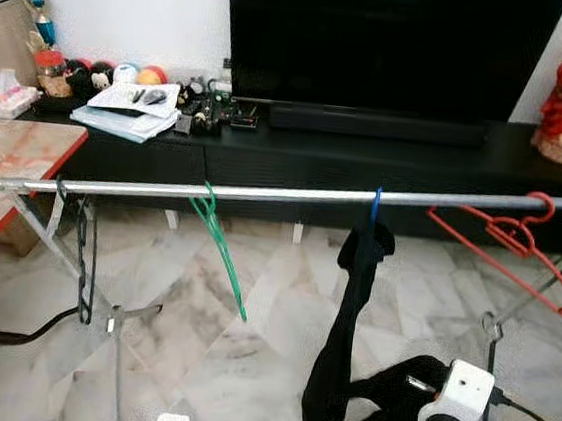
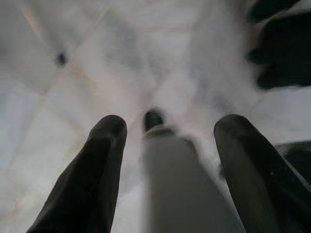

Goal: Hang hanger

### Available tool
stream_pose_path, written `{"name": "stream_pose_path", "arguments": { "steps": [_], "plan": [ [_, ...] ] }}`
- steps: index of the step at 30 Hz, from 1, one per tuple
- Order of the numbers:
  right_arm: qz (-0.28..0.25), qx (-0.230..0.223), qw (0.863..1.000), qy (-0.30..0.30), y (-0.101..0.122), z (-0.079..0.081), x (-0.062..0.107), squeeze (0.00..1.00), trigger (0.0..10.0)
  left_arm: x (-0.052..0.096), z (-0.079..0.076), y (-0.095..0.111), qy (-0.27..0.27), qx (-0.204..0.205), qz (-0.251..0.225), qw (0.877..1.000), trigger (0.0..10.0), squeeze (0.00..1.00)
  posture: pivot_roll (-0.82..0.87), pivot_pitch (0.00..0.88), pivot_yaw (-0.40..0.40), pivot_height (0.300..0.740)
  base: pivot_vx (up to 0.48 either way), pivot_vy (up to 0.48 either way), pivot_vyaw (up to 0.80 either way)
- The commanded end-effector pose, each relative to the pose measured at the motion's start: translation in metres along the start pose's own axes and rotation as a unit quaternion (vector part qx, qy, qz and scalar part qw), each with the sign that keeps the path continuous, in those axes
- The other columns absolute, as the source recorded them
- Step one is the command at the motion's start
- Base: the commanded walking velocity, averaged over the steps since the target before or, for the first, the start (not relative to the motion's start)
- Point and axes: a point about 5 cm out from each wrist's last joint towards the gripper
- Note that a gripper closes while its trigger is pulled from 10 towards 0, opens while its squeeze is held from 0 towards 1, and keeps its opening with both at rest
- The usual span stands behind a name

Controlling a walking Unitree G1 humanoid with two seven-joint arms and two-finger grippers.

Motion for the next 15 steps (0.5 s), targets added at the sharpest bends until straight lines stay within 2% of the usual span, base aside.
{"name": "stream_pose_path", "arguments": {
  "steps": [1, 8, 15],
  "plan": [
    [-0.013, 0.001, 1.0, 0.008, 0.0055, 0.0032, -0.0017, 0.0, 10.0, 0.0023, 0.0069, -0.014, 0.006, 0.004, 0.022, 1.0, 10.0, 0.0, 0.0, 0.039, 0.019, 0.74, 0.24, 0.0, 0.0],
    [-0.011, 0.0, 1.0, 0.014, 0.0045, 0.0039, -0.0015, 0.0, 10.0, 0.0027, 0.0085, -0.0153, 0.007, 0.003, 0.023, 1.0, 10.0, 0.0, 0.0, 0.04, 0.018, 0.74, 0.0, 0.0, 0.0],
    [-0.006, 0.0, 1.0, 0.029, 0.0034, 0.0081, -0.0017, 0.0, 10.0, 0.0024, 0.0115, -0.0094, 0.011, 0.02, 0.002, 1.0, 10.0, 0.0, 0.0, 0.034, 0.018, 0.74, 0.0, 0.0, 0.0]
  ]
}}
Point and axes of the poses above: a point about 5 cm out from each wrist's last joint towards the gripper, its own x axis pointing back from the gripper into the wrist, its own y axis along the axis of the wrist's last joint, z = x × y, and after that the axes turned 3 degrees about -x, right-handed
